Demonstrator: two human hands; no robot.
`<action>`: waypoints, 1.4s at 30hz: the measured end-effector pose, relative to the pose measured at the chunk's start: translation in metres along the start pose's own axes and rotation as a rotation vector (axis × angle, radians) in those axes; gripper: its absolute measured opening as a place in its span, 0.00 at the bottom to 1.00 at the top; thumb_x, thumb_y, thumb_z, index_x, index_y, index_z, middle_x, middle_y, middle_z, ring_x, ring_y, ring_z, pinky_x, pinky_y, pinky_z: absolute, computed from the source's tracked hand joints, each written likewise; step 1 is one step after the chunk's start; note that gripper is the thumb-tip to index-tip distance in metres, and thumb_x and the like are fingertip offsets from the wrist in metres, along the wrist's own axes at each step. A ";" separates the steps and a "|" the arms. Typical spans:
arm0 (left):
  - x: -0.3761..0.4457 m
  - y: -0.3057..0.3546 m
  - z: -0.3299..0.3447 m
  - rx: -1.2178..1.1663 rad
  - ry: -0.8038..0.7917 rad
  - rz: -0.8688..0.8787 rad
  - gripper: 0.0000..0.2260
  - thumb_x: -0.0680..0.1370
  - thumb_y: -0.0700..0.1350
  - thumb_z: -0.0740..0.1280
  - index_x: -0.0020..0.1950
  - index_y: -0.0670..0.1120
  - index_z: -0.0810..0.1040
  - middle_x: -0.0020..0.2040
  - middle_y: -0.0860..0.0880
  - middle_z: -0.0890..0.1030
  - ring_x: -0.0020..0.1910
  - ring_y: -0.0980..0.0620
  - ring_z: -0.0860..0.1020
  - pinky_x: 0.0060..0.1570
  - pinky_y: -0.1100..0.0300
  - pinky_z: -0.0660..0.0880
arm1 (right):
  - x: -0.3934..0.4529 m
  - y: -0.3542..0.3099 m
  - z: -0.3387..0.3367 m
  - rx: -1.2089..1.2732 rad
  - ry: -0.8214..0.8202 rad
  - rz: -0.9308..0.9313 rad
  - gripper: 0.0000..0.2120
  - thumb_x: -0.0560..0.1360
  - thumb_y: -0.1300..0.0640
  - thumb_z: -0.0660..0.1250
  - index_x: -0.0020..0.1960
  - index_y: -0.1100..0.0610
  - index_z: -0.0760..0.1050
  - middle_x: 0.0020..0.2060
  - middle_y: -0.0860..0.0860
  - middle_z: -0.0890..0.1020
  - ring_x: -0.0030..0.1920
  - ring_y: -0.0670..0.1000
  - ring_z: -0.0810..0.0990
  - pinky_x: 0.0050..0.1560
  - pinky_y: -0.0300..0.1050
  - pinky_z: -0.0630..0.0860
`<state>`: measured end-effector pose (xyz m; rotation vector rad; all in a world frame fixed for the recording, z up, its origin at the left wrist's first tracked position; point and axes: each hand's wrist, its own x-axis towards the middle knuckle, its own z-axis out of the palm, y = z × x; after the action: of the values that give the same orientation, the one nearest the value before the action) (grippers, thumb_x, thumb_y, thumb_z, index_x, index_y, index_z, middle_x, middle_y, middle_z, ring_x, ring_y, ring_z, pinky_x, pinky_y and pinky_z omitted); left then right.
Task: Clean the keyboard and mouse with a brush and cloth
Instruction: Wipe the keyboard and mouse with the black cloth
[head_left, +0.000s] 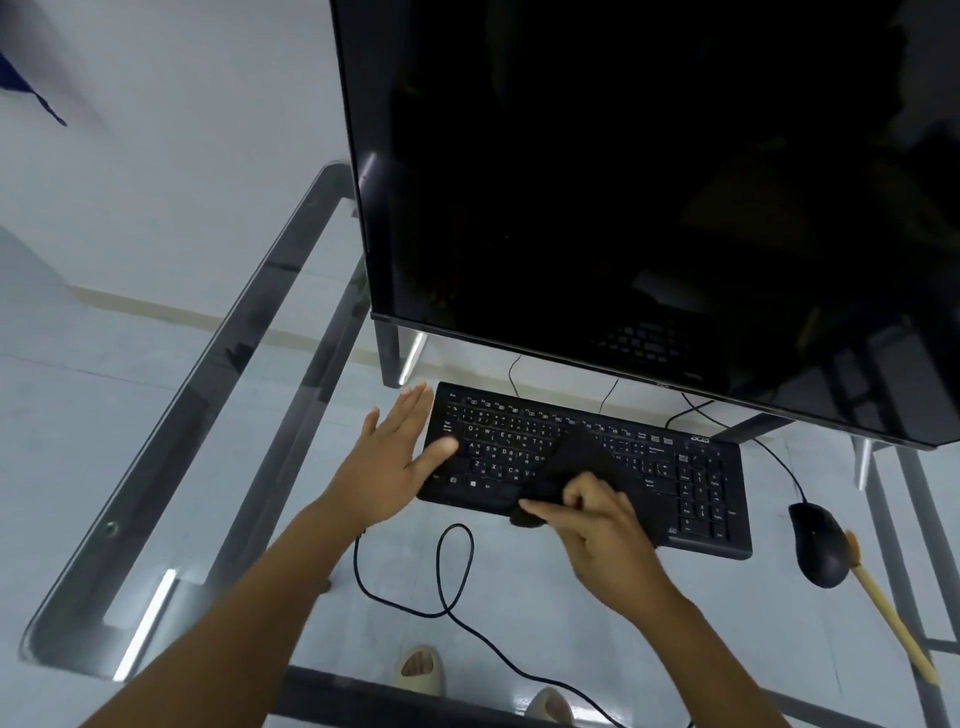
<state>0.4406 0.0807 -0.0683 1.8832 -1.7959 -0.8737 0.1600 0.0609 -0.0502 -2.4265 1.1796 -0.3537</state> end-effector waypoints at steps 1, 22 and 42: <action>0.002 0.006 0.005 -0.087 0.041 -0.032 0.43 0.71 0.75 0.39 0.78 0.50 0.44 0.78 0.54 0.46 0.75 0.61 0.41 0.74 0.53 0.38 | 0.005 -0.009 0.007 -0.012 0.008 -0.005 0.22 0.74 0.61 0.69 0.62 0.40 0.77 0.40 0.45 0.68 0.42 0.45 0.68 0.42 0.45 0.68; 0.001 0.038 0.023 -0.247 0.304 -0.192 0.25 0.81 0.55 0.43 0.75 0.50 0.62 0.71 0.57 0.63 0.67 0.70 0.51 0.69 0.70 0.39 | 0.047 -0.051 0.043 -0.069 0.246 0.192 0.17 0.75 0.55 0.66 0.63 0.50 0.77 0.41 0.50 0.77 0.36 0.51 0.77 0.42 0.47 0.76; 0.002 0.011 0.016 -0.442 0.104 -0.272 0.34 0.74 0.71 0.36 0.76 0.61 0.53 0.76 0.54 0.60 0.75 0.58 0.40 0.72 0.55 0.34 | 0.113 -0.079 0.050 -0.019 0.106 0.195 0.15 0.79 0.54 0.58 0.63 0.46 0.76 0.47 0.51 0.74 0.44 0.55 0.72 0.47 0.49 0.69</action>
<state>0.4222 0.0795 -0.0729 1.8541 -1.1792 -1.1344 0.3028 0.0282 -0.0522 -2.3072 1.4579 -0.4172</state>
